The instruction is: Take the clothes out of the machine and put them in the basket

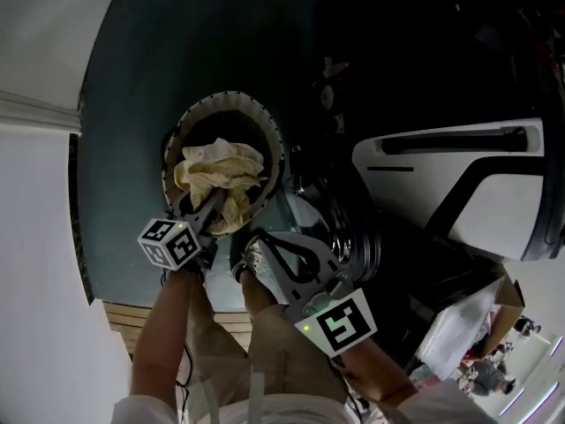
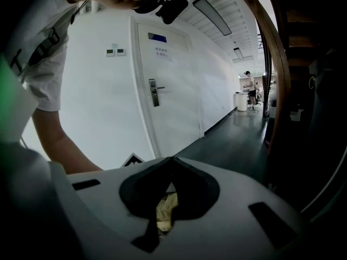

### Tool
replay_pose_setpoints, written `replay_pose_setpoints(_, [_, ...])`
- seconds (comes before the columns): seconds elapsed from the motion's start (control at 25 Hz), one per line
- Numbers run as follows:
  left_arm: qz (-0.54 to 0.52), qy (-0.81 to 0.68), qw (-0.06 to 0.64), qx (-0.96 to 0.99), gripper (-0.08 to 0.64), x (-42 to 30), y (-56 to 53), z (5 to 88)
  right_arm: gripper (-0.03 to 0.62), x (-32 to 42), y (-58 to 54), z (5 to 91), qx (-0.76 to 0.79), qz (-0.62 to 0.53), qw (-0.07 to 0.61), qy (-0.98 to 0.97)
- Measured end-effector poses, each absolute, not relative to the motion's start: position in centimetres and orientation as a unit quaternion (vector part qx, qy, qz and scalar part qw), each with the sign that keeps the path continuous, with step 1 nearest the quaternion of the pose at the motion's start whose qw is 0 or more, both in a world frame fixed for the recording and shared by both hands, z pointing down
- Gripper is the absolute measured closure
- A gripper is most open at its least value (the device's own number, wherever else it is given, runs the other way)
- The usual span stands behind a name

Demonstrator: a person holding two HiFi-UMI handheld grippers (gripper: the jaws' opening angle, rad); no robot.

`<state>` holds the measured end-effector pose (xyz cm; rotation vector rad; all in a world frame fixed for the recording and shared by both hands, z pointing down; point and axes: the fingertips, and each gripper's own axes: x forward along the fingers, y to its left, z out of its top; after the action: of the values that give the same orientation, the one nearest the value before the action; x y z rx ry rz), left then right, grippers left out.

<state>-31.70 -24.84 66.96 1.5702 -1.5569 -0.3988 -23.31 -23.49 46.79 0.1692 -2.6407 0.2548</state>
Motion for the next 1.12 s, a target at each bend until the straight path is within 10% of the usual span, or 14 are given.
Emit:
replay_pose_setpoints(0.84, [-0.059, -0.621, 0.558, 0.546, 0.342, -31.4, -29.8, 84.6, 0.58, -21.2, -25.5, 55.7, 0.064, 0.141, 0.274, -0.949])
replay_pose_setpoints(1.12, [-0.037, -0.627, 0.541, 0.559, 0.192, -30.6, -29.6, 84.5, 0.579, -19.8, -25.7, 55.4, 0.077, 0.147, 0.27, -0.948])
